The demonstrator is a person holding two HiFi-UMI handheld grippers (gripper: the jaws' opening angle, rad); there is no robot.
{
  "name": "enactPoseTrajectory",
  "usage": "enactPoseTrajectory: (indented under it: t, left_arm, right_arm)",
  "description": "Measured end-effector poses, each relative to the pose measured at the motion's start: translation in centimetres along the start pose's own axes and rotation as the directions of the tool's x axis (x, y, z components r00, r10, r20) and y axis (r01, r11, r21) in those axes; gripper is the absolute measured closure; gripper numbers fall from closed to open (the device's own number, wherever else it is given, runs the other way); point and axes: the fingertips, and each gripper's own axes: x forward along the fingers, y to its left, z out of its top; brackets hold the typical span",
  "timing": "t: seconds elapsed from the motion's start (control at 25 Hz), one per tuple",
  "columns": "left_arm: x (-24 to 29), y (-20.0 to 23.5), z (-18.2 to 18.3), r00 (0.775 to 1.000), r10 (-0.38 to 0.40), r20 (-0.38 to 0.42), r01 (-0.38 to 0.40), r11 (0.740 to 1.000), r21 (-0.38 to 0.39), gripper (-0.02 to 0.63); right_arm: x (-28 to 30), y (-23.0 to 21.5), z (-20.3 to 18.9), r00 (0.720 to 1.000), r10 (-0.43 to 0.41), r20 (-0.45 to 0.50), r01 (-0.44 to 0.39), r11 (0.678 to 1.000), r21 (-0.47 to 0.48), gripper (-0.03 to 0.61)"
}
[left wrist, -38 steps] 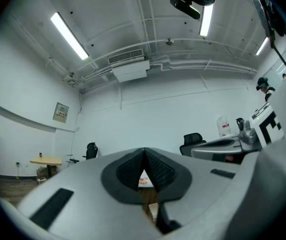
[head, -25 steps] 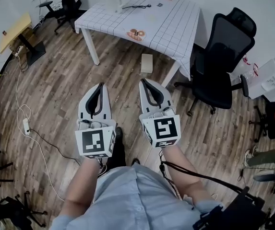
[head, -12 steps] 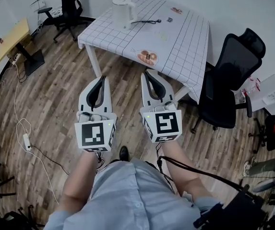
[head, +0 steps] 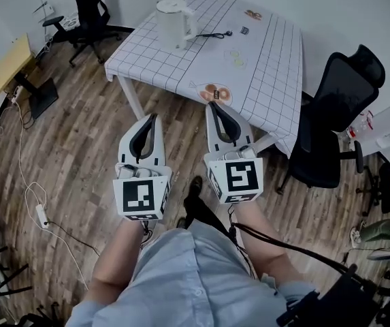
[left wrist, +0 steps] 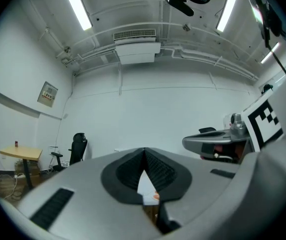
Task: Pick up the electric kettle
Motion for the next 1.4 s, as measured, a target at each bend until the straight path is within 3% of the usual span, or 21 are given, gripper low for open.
enactPoseTrajectory:
  t: [0.32,0.6,1.04,1.4]
  left_arm:
    - [8.0,3.7,-3.3,1.000,0.000,-0.029,0.000,1.000,-0.004,0.615]
    - [18.7,6.8,-3.3,0.999,0.010,-0.038,-0.010,1.000,0.002,0.615]
    - [25.8,9.9,-1.2,1.000,0.007,0.019,-0.007,1.000,0.020,0.615]
    - [30.9,12.8,-4.0,0.999,-0.037,0.016,0.037,0.999,0.003,0.615]
  right_arm:
    - [8.5,-2.2,-3.7,1.000,0.006,-0.030,-0.006,1.000,0.012,0.577]
    - [18.6,-7.5,-4.2,0.999,0.016,-0.034,-0.015,0.999,0.031,0.577]
    - [25.3,-10.7,-2.3,1.000,-0.008,0.014,0.008,1.000,0.007,0.577]
    - [29.7,-11.7,-6.6,0.996,-0.071,-0.057,0.073,0.997,0.026,0.577]
